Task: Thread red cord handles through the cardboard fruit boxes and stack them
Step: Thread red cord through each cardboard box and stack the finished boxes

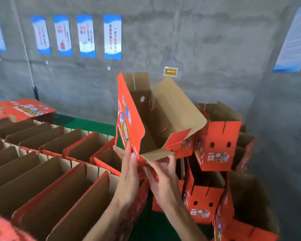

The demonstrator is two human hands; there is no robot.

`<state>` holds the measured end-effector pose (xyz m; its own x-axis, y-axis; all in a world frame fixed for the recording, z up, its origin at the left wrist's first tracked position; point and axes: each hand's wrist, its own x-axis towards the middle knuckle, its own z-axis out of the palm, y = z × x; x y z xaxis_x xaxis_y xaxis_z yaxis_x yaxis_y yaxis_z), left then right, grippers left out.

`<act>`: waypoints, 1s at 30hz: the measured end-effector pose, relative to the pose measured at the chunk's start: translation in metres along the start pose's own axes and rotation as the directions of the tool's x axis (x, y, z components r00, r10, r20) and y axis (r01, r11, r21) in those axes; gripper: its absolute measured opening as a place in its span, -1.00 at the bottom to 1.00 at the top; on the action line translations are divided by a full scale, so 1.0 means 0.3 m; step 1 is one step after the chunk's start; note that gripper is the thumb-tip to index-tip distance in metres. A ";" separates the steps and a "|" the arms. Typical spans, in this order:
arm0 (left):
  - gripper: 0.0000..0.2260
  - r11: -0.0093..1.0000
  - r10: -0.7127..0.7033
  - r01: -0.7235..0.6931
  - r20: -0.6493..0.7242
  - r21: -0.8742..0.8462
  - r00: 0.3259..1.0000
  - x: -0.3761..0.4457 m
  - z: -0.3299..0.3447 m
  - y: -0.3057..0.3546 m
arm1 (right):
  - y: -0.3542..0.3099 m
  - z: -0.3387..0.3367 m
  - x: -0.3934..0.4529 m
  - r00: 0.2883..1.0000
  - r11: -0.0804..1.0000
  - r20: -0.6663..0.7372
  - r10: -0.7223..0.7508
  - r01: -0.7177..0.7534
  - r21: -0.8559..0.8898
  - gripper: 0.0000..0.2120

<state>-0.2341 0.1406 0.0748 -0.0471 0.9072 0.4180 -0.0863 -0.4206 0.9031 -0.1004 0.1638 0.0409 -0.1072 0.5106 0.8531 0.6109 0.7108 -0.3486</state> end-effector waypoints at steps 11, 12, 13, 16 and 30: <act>-0.62 0.984 -0.163 0.162 0.007 0.074 0.987 0.534 -0.248 -0.208 | 0.204 0.466 0.316 0.983 0.982 0.020 0.182 -0.180 -0.061 -0.84; -0.63 0.982 -0.176 0.174 0.019 0.068 0.984 0.580 -0.261 -0.227 | 0.232 0.505 0.340 0.979 0.977 0.033 0.203 -0.200 -0.074 -0.82; -0.61 0.982 -0.181 0.178 0.031 0.066 0.983 0.627 -0.273 -0.253 | 0.262 0.542 0.361 0.976 0.974 0.041 0.214 -0.210 -0.081 -0.81; -0.59 0.979 -0.204 0.202 0.062 0.036 0.977 0.757 -0.289 -0.337 | 0.365 0.635 0.406 0.960 0.959 0.074 0.271 -0.263 -0.101 -0.80; -0.54 0.933 -0.156 0.068 0.228 0.355 0.961 1.079 -0.251 -0.607 | 0.699 0.712 0.528 0.886 0.904 0.233 0.402 -0.342 -0.256 -0.52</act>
<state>-0.3085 0.5104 0.0383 0.1947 0.9391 0.2830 0.2693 -0.3286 0.9052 -0.1568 0.4971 0.0199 -0.0324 0.8504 0.5251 0.7901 0.3436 -0.5076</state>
